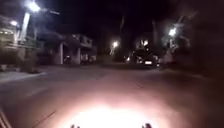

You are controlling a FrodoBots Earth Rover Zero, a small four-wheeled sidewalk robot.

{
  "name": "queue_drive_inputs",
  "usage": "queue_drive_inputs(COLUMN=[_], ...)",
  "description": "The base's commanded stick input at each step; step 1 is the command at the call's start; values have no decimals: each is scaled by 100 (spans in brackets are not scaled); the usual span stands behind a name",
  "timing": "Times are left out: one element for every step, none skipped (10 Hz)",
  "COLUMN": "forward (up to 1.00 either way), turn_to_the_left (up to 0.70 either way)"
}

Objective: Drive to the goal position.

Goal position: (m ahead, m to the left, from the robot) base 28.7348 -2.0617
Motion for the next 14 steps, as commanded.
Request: queue_drive_inputs(forward=[85, 85, 85, 85, 85, 85, 85, 85, 85, 85, 85, 85, 85, 85], turn_to_the_left=[0, 0, 0, 0, 0, 0, 0, 0, 0, 0, 0, 0, 0, 0])
